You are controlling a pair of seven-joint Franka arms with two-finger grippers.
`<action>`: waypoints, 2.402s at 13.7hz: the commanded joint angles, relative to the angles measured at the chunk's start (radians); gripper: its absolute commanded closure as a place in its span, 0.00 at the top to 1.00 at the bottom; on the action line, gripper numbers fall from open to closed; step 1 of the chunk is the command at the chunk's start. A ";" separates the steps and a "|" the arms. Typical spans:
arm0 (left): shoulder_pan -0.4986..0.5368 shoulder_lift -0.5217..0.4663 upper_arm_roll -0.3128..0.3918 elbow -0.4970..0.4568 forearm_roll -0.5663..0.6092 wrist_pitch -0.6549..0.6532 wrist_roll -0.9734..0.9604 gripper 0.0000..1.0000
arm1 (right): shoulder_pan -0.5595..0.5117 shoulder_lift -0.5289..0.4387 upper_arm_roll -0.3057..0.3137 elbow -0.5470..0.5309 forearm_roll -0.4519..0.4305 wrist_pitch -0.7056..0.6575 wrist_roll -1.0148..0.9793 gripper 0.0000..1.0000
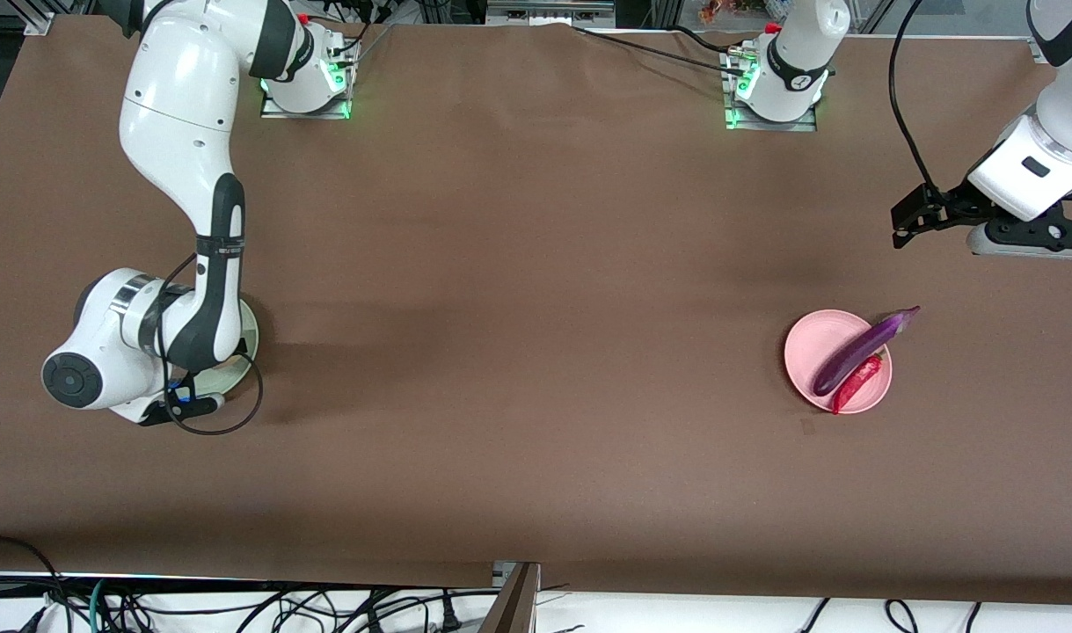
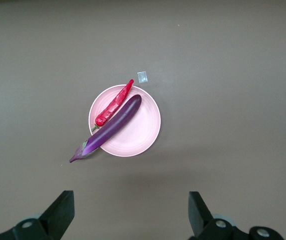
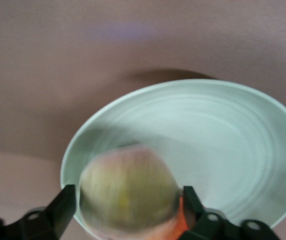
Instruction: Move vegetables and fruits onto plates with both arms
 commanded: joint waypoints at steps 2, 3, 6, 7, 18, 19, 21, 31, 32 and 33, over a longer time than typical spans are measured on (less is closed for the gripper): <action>-0.007 -0.003 0.002 0.013 0.023 -0.005 0.017 1.00 | -0.021 -0.069 -0.003 0.021 -0.005 -0.055 0.001 1.00; -0.007 -0.003 0.002 0.013 0.023 -0.005 0.017 1.00 | -0.019 -0.073 -0.009 0.043 -0.005 -0.090 0.005 1.00; -0.007 -0.003 0.002 0.013 0.023 -0.005 0.017 1.00 | -0.019 -0.075 -0.021 0.113 0.007 -0.184 0.016 1.00; -0.007 -0.003 0.002 0.013 0.023 -0.005 0.017 1.00 | -0.021 -0.083 -0.020 0.123 0.038 -0.209 0.043 1.00; -0.005 -0.003 0.002 0.013 0.022 -0.005 0.018 1.00 | -0.330 -0.659 0.647 -0.076 -0.460 -0.227 0.666 1.00; -0.005 -0.003 0.002 0.013 0.022 -0.005 0.018 1.00 | -0.350 -0.719 0.673 -0.104 -0.462 -0.247 0.666 1.00; -0.005 -0.003 0.002 0.013 0.022 -0.005 0.018 1.00 | -0.396 -0.829 0.722 -0.159 -0.462 -0.253 0.662 1.00; -0.004 -0.003 0.002 0.013 0.022 -0.005 0.020 1.00 | -0.473 -1.028 0.778 -0.169 -0.552 -0.368 0.660 1.00; -0.004 -0.003 0.002 0.013 0.022 -0.005 0.020 1.00 | -0.479 -1.028 0.794 -0.167 -0.552 -0.385 0.668 1.00; -0.004 -0.003 0.002 0.013 0.022 -0.005 0.020 1.00 | -0.487 -1.028 0.808 -0.167 -0.552 -0.396 0.703 1.00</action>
